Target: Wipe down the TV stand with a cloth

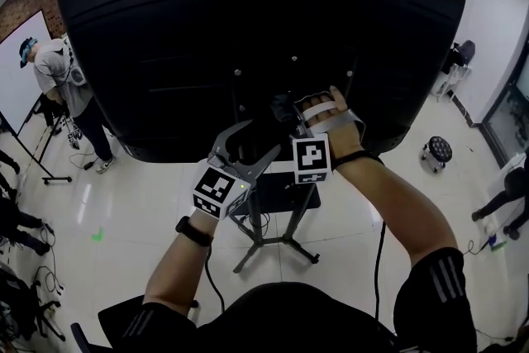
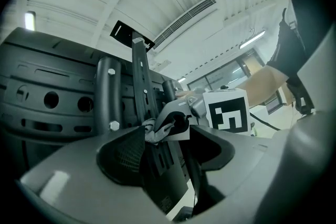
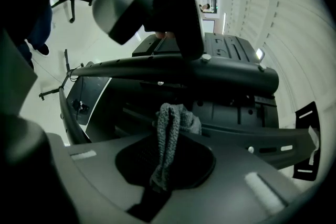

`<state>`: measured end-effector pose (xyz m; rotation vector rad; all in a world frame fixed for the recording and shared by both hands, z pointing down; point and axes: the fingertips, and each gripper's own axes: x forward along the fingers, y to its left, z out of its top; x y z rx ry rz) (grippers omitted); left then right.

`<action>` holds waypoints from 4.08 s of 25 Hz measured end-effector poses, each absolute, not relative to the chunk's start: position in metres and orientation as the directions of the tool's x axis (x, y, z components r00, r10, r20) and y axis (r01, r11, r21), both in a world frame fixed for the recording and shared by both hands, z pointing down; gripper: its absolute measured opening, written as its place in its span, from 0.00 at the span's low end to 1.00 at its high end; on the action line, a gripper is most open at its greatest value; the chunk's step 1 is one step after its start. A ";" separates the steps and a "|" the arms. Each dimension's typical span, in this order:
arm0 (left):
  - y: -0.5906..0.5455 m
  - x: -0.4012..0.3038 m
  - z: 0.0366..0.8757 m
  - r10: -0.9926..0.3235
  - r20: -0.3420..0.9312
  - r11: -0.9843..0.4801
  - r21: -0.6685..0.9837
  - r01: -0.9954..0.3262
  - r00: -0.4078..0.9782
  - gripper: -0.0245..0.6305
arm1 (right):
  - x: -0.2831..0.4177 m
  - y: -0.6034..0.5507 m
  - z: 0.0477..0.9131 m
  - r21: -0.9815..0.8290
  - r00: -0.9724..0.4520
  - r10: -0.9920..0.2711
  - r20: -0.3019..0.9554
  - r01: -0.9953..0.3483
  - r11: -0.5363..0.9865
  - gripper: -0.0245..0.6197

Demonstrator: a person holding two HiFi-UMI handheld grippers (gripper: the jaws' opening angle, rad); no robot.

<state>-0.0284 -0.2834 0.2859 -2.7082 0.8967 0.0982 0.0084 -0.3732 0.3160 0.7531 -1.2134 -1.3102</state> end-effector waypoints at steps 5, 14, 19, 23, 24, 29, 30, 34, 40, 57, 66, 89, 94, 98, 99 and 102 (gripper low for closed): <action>-0.283 -0.028 0.306 -0.576 -0.129 -0.778 -0.218 -0.589 0.808 0.48 | 0.005 -0.374 0.343 0.942 -0.153 -0.959 0.237 0.279 0.188 0.08; -0.285 -0.024 0.331 -0.572 -0.096 -0.794 -0.183 -0.580 0.814 0.48 | 0.006 -0.376 0.386 0.933 -0.146 -0.948 0.282 0.272 0.235 0.08; -0.285 -0.025 0.342 -0.572 -0.082 -0.799 -0.172 -0.577 0.816 0.48 | 0.007 -0.374 0.407 0.930 -0.138 -0.940 0.312 0.246 0.273 0.08; -0.284 -0.025 0.351 -0.570 -0.067 -0.804 -0.160 -0.573 0.819 0.48 | 0.008 -0.371 0.420 0.930 -0.138 -0.933 0.331 0.216 0.298 0.08; -0.283 -0.025 0.353 -0.568 -0.063 -0.806 -0.156 -0.570 0.820 0.48 | 0.008 -0.370 0.422 0.930 -0.142 -0.931 0.337 0.207 0.305 0.08; -0.282 -0.027 0.357 -0.566 -0.061 -0.809 -0.148 -0.568 0.822 0.48 | 0.003 -0.351 0.416 0.936 -0.242 -0.905 0.349 0.046 0.348 0.08; -0.282 -0.028 0.356 -0.566 -0.067 -0.808 -0.150 -0.569 0.822 0.48 | 0.000 -0.345 0.413 0.928 -0.286 -0.891 0.353 -0.015 0.372 0.08; -0.273 -0.028 0.343 -0.546 -0.102 -0.813 -0.175 -0.555 0.831 0.48 | 0.000 -0.327 0.395 0.866 -0.399 -0.858 0.324 -0.241 0.439 0.08; -0.250 -0.016 0.318 -0.481 -0.145 -0.837 -0.217 -0.502 0.865 0.48 | 0.021 -0.304 0.336 0.775 -0.435 -0.885 0.169 -0.496 0.392 0.08; -0.230 0.065 0.241 -0.412 -0.250 -0.833 -0.286 -0.473 0.876 0.48 | 0.138 -0.299 0.192 0.682 -0.390 -0.911 -0.135 -0.703 0.200 0.08; -0.236 0.112 0.230 -0.446 -0.246 -0.809 -0.301 -0.506 0.860 0.48 | 0.167 -0.343 0.190 0.671 -0.413 -0.905 -0.099 -0.700 0.246 0.08; -0.248 0.197 0.252 -0.427 -0.198 -0.825 -0.313 -0.469 0.882 0.48 | 0.324 -0.364 0.196 0.631 -0.244 -0.963 -0.110 -0.766 0.122 0.08; -0.248 0.200 0.254 -0.426 -0.203 -0.830 -0.300 -0.470 0.882 0.48 | 0.334 -0.353 0.191 0.610 -0.229 -0.965 -0.131 -0.786 0.104 0.08; -0.249 0.193 0.253 -0.440 -0.200 -0.821 -0.306 -0.482 0.876 0.48 | 0.300 -0.338 0.188 0.628 -0.310 -0.938 -0.154 -0.764 0.149 0.08; -0.250 0.190 0.251 -0.444 -0.203 -0.818 -0.306 -0.487 0.873 0.48 | 0.288 -0.336 0.188 0.627 -0.336 -0.929 -0.156 -0.760 0.170 0.08; -0.249 0.179 0.245 -0.464 -0.218 -0.804 -0.304 -0.512 0.858 0.48 | 0.251 -0.332 0.194 0.624 -0.407 -0.900 -0.155 -0.746 0.230 0.08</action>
